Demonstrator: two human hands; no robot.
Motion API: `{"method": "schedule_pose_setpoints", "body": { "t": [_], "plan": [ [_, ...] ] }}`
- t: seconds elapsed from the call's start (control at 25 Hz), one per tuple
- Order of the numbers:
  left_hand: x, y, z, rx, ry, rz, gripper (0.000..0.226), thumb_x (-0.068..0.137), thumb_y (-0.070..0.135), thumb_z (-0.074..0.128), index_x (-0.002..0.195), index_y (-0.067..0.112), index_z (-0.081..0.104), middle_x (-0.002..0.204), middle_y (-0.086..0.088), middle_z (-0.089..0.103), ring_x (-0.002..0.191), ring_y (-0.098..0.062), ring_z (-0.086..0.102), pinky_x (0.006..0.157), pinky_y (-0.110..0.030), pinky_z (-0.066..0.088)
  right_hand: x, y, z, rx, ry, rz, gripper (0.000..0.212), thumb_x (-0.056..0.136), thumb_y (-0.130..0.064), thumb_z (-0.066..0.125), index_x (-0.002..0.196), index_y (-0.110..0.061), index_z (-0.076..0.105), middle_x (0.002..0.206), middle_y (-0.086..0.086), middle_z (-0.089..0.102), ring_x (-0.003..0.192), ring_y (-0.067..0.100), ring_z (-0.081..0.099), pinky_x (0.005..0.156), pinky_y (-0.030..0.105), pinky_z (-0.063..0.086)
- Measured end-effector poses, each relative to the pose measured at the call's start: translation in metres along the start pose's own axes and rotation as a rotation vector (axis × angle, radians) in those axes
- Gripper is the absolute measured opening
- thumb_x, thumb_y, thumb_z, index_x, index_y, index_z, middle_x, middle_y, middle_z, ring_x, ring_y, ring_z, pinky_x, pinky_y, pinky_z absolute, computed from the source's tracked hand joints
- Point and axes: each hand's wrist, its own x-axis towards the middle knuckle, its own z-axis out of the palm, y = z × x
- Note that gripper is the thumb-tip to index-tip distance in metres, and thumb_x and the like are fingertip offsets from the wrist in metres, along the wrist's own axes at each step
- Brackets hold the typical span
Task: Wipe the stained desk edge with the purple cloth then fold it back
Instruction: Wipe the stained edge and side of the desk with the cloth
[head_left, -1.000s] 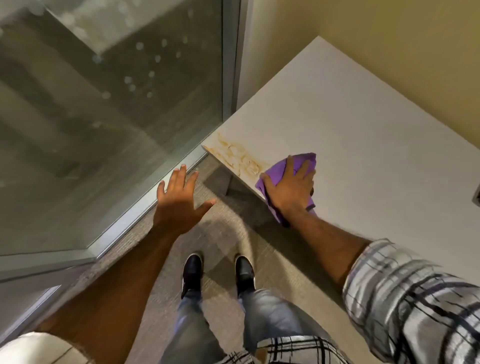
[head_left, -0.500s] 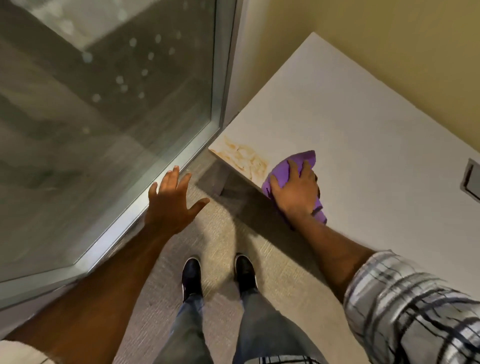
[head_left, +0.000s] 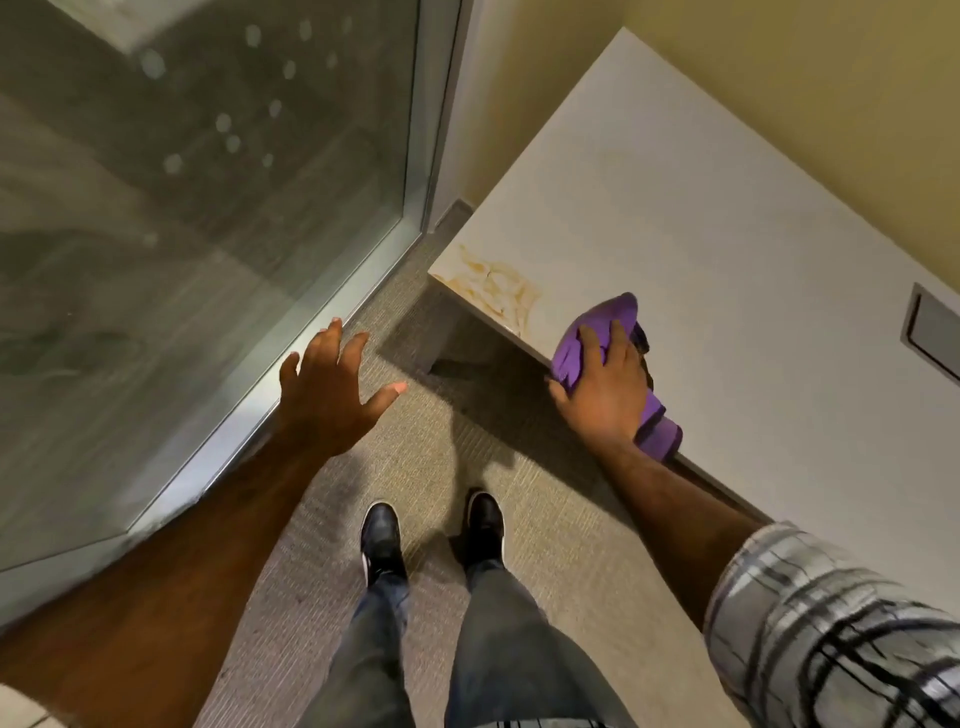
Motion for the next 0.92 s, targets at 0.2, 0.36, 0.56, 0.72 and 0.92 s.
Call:
{"method": "schedule_pose_setpoints", "body": {
  "t": [0.2, 0.36, 0.56, 0.72, 0.92],
  "plan": [
    [0.003, 0.006, 0.018, 0.049, 0.013, 0.105, 0.085, 0.08, 0.068, 0.05, 0.141, 0.01, 0.048, 0.153, -0.022, 0.04, 0.14, -0.036, 0.042, 0.11, -0.059, 0.035, 0.012, -0.009, 0.001, -0.045, -0.052, -0.104, 0.082, 0.088, -0.058, 0.061, 0.154, -0.025, 0.024, 0.163, 0.018, 0.02, 0.142, 0.046, 0.032, 0.113, 0.057, 0.036],
    [0.003, 0.007, 0.024, 0.118, 0.016, 0.196, 0.085, 0.085, 0.069, 0.043, 0.146, 0.01, 0.042, 0.159, -0.02, 0.032, 0.146, -0.033, 0.033, 0.115, -0.057, 0.028, -0.015, 0.042, -0.008, -0.032, -0.121, -0.266, 0.092, 0.084, -0.073, 0.052, 0.157, -0.032, 0.014, 0.166, 0.014, 0.012, 0.149, 0.04, 0.023, 0.118, 0.059, 0.027],
    [0.009, -0.008, 0.021, 0.26, -0.04, 0.263, 0.089, 0.087, 0.073, 0.033, 0.155, 0.016, 0.023, 0.166, -0.014, 0.013, 0.153, -0.029, 0.016, 0.119, -0.058, 0.018, -0.039, 0.05, -0.006, 0.0, -0.166, -0.3, 0.102, 0.081, -0.058, 0.067, 0.158, -0.029, 0.007, 0.166, 0.018, 0.003, 0.15, 0.042, 0.015, 0.119, 0.061, 0.023],
    [0.001, -0.022, 0.027, 0.257, -0.027, 0.266, 0.089, 0.086, 0.073, 0.035, 0.154, 0.017, 0.024, 0.166, -0.014, 0.014, 0.152, -0.03, 0.018, 0.119, -0.059, 0.015, -0.008, -0.008, 0.002, 0.059, -0.079, -0.204, 0.095, 0.087, -0.038, 0.073, 0.158, -0.026, 0.012, 0.166, 0.017, 0.008, 0.15, 0.04, 0.017, 0.119, 0.057, 0.027],
    [-0.01, -0.03, 0.027, 0.268, -0.002, 0.258, 0.087, 0.088, 0.072, 0.037, 0.153, 0.015, 0.027, 0.165, -0.015, 0.017, 0.151, -0.031, 0.022, 0.118, -0.058, 0.018, -0.002, -0.012, -0.003, -0.048, -0.019, -0.315, 0.08, 0.091, -0.046, 0.064, 0.155, -0.024, 0.023, 0.162, 0.021, 0.022, 0.145, 0.043, 0.029, 0.116, 0.058, 0.032]
  ]
}}
